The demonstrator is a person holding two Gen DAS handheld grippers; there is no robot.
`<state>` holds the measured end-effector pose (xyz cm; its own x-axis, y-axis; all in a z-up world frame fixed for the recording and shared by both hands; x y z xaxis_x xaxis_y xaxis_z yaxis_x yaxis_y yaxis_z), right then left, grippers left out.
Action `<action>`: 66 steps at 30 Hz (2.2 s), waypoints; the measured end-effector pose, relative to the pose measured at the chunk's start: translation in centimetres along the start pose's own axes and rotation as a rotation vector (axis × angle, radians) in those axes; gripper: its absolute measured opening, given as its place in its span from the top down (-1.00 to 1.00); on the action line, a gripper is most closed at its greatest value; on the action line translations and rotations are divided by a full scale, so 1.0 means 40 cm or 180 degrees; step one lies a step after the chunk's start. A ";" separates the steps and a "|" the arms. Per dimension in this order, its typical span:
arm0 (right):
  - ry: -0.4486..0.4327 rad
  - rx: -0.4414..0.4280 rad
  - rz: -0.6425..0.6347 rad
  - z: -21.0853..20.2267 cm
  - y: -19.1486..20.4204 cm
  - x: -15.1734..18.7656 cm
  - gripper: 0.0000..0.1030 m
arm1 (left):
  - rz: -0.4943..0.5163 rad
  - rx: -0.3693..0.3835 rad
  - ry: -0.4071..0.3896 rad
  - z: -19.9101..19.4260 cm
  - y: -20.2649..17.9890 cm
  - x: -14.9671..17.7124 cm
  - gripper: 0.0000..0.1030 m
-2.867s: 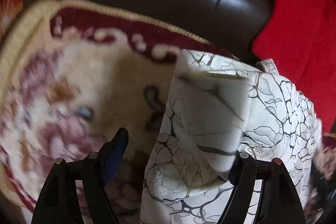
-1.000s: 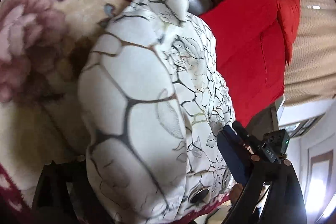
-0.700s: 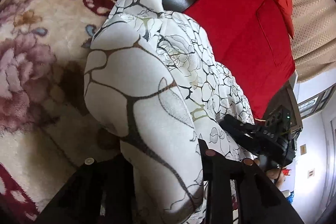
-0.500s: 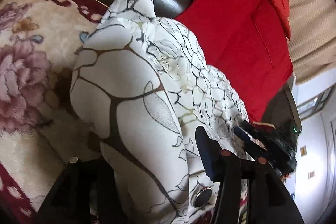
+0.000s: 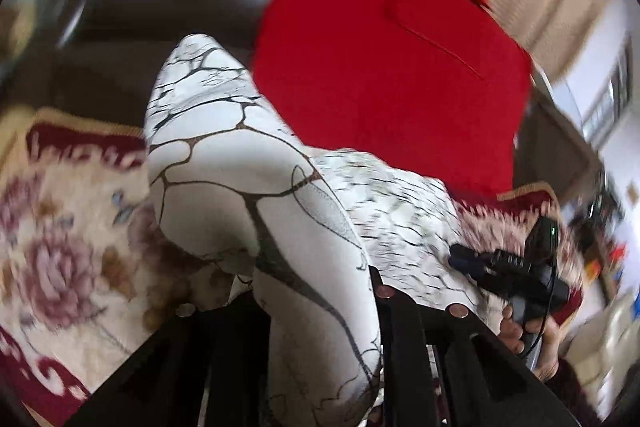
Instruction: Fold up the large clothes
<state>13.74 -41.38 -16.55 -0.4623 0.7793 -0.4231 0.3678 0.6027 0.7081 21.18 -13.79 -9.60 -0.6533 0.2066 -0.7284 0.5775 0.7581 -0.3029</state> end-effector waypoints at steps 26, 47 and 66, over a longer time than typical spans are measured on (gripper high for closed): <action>-0.0049 -0.0634 0.0392 -0.133 0.005 -0.080 -0.50 | 0.0921 0.0633 0.0195 0.013 -0.386 0.071 -0.62; 0.1139 -0.0255 -0.0249 0.248 0.237 0.045 0.17 | -0.0411 0.0867 0.0469 0.127 -0.100 0.238 -0.61; 0.0394 -0.0544 0.0291 0.101 -0.087 -0.064 0.82 | 0.0759 0.0679 0.0386 0.198 -0.412 0.267 -0.65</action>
<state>16.91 -44.78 -20.21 -0.5325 0.7960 -0.2877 0.2757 0.4844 0.8303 8.56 -28.95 -17.25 -0.5335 0.4443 -0.7197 0.8021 0.5356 -0.2640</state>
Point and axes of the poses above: each gripper's, at about its wrist camera, not at the fingertips, and z roughly the way its jaws point, y to its left, x to its underside, the point moved 7 cm from there along z, roughly the way its jaws point, and after that the axes turned 5 degrees about -y, right-handed, at the moved point
